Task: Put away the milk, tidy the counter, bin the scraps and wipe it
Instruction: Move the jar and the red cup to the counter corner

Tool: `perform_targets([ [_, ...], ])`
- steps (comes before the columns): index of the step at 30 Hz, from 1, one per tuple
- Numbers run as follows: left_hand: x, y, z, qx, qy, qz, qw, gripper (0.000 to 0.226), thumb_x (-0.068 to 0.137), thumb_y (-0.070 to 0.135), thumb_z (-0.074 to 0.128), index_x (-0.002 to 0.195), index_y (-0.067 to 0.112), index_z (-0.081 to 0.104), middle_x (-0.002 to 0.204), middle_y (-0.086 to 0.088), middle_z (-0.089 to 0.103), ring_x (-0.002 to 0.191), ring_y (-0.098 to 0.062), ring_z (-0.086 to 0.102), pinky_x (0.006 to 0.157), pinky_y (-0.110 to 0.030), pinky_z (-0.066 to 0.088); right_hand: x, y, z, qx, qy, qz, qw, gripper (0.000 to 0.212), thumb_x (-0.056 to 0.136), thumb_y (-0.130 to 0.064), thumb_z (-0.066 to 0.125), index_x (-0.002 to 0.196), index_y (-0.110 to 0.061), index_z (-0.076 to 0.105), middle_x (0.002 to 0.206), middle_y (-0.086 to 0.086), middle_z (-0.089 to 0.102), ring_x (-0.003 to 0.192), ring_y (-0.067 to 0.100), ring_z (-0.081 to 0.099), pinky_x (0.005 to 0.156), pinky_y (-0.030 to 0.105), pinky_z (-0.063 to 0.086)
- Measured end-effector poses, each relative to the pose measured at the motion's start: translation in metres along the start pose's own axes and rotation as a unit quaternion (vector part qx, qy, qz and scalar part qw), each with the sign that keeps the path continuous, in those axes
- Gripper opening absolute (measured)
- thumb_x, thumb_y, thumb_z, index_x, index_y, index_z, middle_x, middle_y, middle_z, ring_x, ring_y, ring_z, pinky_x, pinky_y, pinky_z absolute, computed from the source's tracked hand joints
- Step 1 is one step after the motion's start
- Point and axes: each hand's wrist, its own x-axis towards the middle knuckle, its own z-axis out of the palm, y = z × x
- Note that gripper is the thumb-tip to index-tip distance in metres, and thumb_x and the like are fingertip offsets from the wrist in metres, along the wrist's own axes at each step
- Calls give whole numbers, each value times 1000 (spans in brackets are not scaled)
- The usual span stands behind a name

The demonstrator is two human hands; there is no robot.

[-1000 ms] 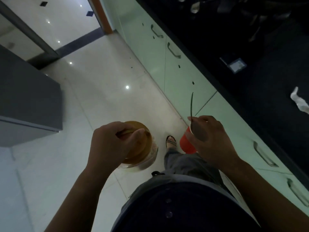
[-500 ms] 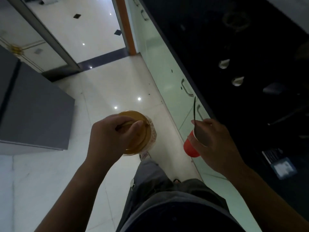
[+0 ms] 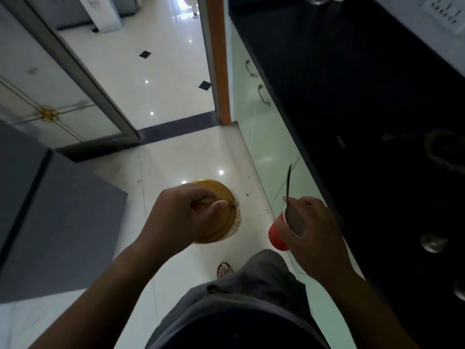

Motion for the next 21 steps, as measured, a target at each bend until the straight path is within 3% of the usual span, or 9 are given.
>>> perform_targets([
  [6,136,-20,-36,18,11,22,1000,43,72,59,49,92,26,68,81,15,61,76,-8,60,60,-15,46,122,-9,2,25,29,45,998,49,79,-50,55,124,-31,49,130,-2,43,117,12,34,86,29,34],
  [12,273,-19,-51,9,3,71,997,35,76,52,56,91,23,68,80,7,66,75,-10,62,61,-26,54,251,-13,-8,59,37,80,994,53,79,-48,56,127,-29,50,130,-2,42,119,17,38,88,28,36],
  [15,332,-10,-61,-5,5,97,995,24,80,46,63,89,25,68,77,10,66,73,-10,63,59,-21,51,299,-12,-22,65,51,69,994,54,77,-53,53,126,-30,50,127,-5,41,117,14,38,87,27,35],
  [21,463,15,-70,-11,-7,143,990,30,79,55,55,93,30,64,83,19,63,78,-6,64,62,-12,50,405,-3,-45,56,81,58,993,52,74,-58,49,121,-35,49,122,-11,41,107,2,31,79,22,33],
])
